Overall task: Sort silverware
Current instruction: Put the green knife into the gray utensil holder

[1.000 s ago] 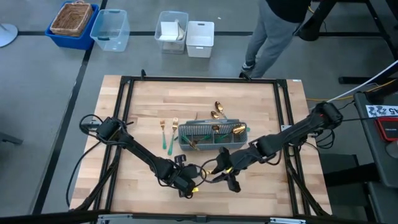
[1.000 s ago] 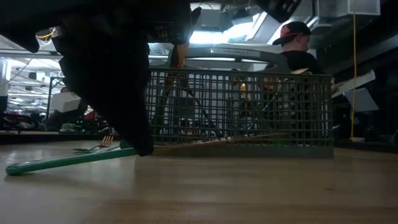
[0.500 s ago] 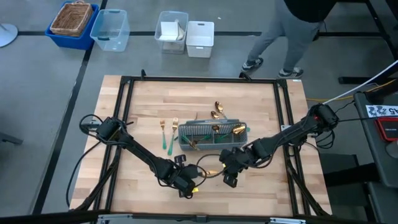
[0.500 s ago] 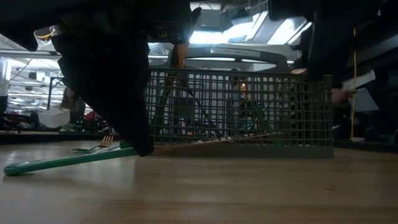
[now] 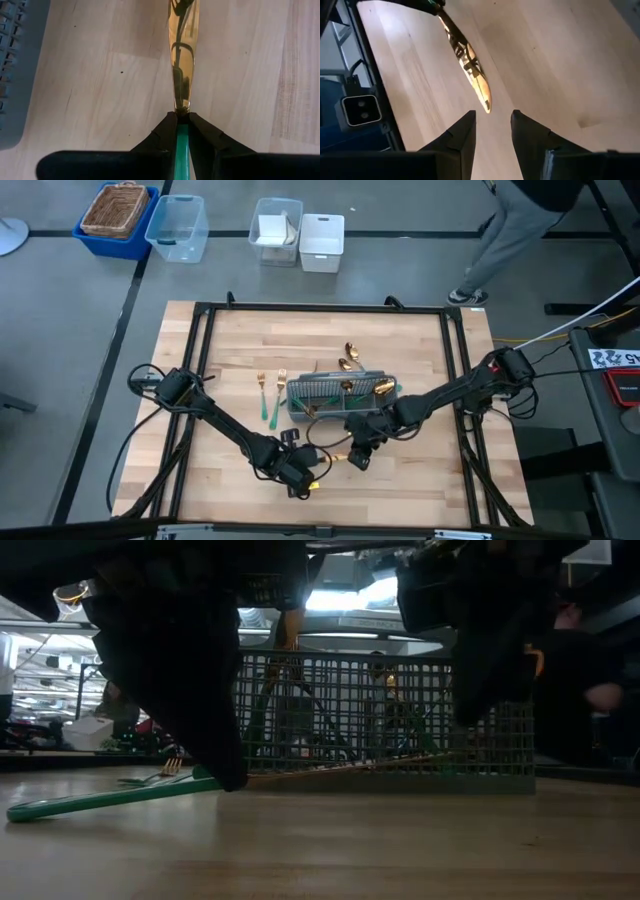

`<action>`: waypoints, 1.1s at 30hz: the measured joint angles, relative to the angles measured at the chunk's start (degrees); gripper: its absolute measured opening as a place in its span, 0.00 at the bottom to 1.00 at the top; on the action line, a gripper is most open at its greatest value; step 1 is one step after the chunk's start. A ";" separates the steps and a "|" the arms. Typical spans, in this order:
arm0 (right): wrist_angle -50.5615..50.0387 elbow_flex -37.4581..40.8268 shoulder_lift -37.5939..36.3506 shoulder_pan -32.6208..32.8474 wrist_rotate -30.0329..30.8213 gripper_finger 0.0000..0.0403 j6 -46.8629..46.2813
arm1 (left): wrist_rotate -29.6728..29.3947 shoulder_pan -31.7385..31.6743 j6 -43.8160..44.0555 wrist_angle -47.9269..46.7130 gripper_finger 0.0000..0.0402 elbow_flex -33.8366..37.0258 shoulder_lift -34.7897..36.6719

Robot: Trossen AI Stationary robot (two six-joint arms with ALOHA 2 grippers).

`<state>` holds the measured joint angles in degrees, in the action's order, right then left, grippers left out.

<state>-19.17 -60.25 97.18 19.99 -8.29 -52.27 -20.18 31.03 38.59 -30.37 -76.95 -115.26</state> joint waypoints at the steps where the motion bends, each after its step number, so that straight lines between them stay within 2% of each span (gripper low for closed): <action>1: 0.24 -0.02 0.30 -0.32 -0.49 0.30 0.00 | 0.02 0.00 0.00 0.02 0.07 0.00 0.00; 6: 0.26 0.02 3.29 -0.66 -2.34 0.30 0.01 | -0.01 0.00 -0.01 0.08 0.07 0.00 0.00; 14: 5.97 0.02 6.09 -0.57 -3.36 0.30 0.01 | -0.01 0.00 -0.02 0.24 0.07 0.00 0.00; 29: 10.03 0.02 7.06 -0.59 -5.52 0.30 0.13 | 0.01 0.02 -0.04 0.30 0.07 0.00 -0.02; 33: 10.57 0.02 7.61 -0.59 -6.36 0.27 0.07 | 0.06 0.04 -0.09 0.22 0.07 0.00 -0.02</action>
<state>-8.60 -60.23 104.80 19.40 -14.66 -52.21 -20.12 31.07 38.50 -30.15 -76.95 -115.29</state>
